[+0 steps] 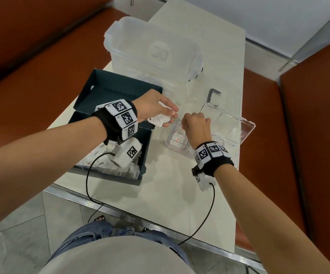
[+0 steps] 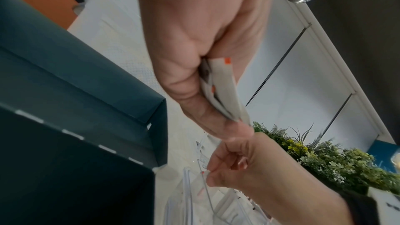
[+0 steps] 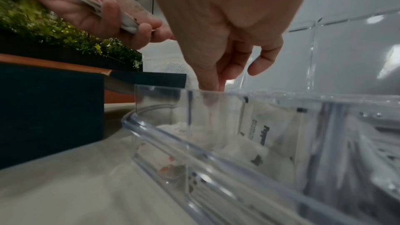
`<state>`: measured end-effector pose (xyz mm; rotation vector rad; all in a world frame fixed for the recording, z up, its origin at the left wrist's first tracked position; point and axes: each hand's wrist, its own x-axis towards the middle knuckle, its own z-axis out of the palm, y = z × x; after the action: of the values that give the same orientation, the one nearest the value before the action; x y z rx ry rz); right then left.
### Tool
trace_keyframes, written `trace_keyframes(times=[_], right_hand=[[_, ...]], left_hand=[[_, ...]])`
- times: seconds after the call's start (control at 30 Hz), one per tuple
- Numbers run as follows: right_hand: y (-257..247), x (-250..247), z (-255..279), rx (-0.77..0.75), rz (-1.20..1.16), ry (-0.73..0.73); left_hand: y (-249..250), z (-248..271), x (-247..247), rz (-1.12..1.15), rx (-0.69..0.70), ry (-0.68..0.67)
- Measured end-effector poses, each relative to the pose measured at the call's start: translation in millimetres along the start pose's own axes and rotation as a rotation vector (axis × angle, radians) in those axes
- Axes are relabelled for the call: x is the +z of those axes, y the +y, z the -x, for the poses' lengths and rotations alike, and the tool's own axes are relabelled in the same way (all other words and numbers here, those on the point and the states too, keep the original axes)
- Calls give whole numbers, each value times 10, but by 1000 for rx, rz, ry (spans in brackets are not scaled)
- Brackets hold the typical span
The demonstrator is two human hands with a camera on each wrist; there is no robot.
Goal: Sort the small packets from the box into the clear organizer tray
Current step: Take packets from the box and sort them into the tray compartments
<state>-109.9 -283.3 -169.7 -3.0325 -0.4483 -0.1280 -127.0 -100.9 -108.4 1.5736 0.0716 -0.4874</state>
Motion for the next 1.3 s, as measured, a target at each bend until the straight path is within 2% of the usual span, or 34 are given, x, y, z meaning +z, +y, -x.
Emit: trace_keyframes(times=[0.2,0.37,0.47,0.53,0.63,0.67,0.73,0.8,0.83,1.07,1.2,1.3], right_hand=[[-14,-9,10,13,78,12],[9,-77,28,35,7,-11],[22,-146,65,38,-18,-31],[10,-217,86,56,-127,40],[-92,-390,121,171,-576,186],[-144,-449,135,233,-723,180],[-238,-533,148,332,-917,51],[-289,-566,160,377,-1061,-56],[-292,-581,169,394,-1120,-61],[-158,-678,219,443,-1282,-38],[-81,-743,229,484,-1300,-18],[4,-821,246,508,-1309,64]], left_hand=[[3,10,-15,-7,6,19],[4,26,-25,74,-3,21],[25,39,-8,131,-54,44],[44,52,2,176,-96,51],[72,74,22,233,-119,32],[77,72,34,242,-116,27],[89,65,73,232,-99,17],[99,59,119,200,-77,10],[104,58,139,195,-69,10],[116,76,181,330,-82,-58],[113,84,245,272,-38,-44],[86,87,272,227,4,-36]])
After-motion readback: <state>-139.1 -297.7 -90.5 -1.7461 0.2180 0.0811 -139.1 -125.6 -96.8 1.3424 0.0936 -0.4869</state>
